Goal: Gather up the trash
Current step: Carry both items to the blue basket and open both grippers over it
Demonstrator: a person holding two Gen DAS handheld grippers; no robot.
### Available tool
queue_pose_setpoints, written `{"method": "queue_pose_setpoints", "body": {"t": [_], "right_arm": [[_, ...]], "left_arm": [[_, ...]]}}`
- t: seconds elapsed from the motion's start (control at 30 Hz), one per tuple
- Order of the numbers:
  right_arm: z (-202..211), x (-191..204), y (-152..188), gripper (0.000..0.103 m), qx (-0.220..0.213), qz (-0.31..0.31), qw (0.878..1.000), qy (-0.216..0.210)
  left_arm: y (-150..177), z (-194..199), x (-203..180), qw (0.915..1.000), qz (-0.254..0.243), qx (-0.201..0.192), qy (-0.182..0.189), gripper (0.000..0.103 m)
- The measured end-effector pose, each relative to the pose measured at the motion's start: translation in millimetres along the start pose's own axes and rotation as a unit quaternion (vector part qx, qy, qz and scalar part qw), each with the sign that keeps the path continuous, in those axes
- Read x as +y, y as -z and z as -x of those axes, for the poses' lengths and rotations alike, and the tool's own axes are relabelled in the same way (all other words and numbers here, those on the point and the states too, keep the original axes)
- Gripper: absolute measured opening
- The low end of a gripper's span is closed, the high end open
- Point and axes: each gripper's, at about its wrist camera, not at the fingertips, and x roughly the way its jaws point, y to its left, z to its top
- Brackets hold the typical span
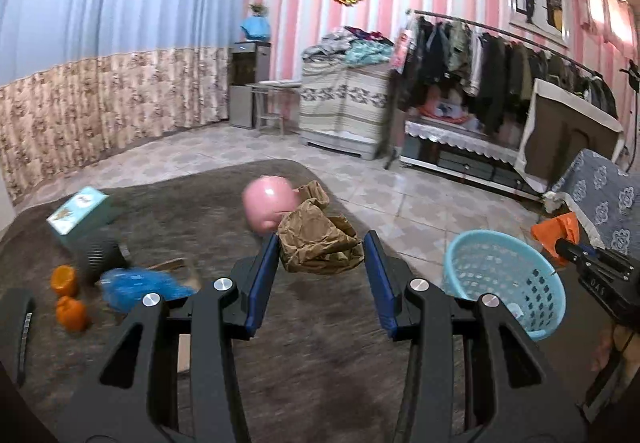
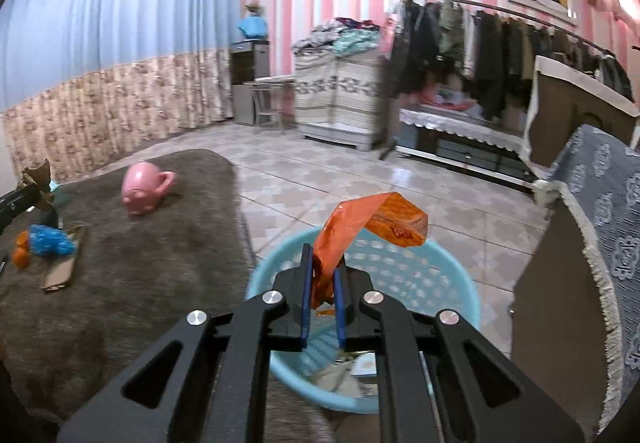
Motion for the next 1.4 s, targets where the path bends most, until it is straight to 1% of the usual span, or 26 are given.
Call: {"method": "queue_pose_setpoints", "body": {"t": [0.2,0.4,0.63,0.77,0.87,1.03,1.13,1.23,1.27,1.3,1.37,1.4], "right_arm": [[-17.2,-21.9,0.0,0.010,0.016,-0.001,1.000,0.024],[-19.7,-38.9,3.5,0.010,0.021,-0.013,0.999,0.039],[-30.6,-52.5,4.8,0.010,0.027,-0.020,0.998,0.047],[-33.9,-65.4,5.2,0.010,0.027,-0.036,0.998,0.043],[-33.3,-67.6,6.5,0.010,0.025,-0.039,0.998,0.037],[-37.6,-74.8,10.1,0.010,0.032,-0.048,0.998,0.038],[-41.7,-78.5,12.9,0.010,0.039,-0.054,0.997,0.038],[-44.6,-81.3,15.3,0.010,0.044,-0.054,0.997,0.039],[-45.2,-82.3,15.6,0.010,0.046,-0.055,0.997,0.039],[-45.6,-82.2,15.9,0.010,0.047,-0.056,0.997,0.038],[-46.1,-80.7,16.2,0.010,0.048,-0.055,0.997,0.035],[-47.1,-77.8,15.7,0.010,0.049,-0.051,0.997,0.033]], "left_arm": [[0.9,-29.0,-47.0,0.9989,-0.027,0.009,0.037,0.043],[4.0,-53.1,-89.7,0.9959,-0.055,0.016,0.070,0.043],[11.4,-81.4,-118.8,0.9920,-0.065,0.043,0.100,0.043],[15.5,-91.9,-135.6,0.9892,-0.082,0.050,0.111,0.043],[19.7,-100.9,-153.6,0.9863,-0.098,0.052,0.122,0.043],[20.6,-122.7,-178.3,0.9814,-0.100,0.071,0.148,0.043],[23.2,-132.4,-195.0,0.9793,-0.115,0.072,0.150,0.044],[28.0,-140.1,-204.7,0.9774,-0.129,0.074,0.150,0.048],[29.4,-141.4,-205.5,0.9779,-0.132,0.072,0.145,0.051],[29.1,-142.2,-205.3,0.9783,-0.133,0.070,0.142,0.055],[28.1,-142.1,-202.2,0.9799,-0.131,0.067,0.135,0.071],[26.4,-142.4,-199.2,0.9818,-0.129,0.064,0.124,0.073]]}}
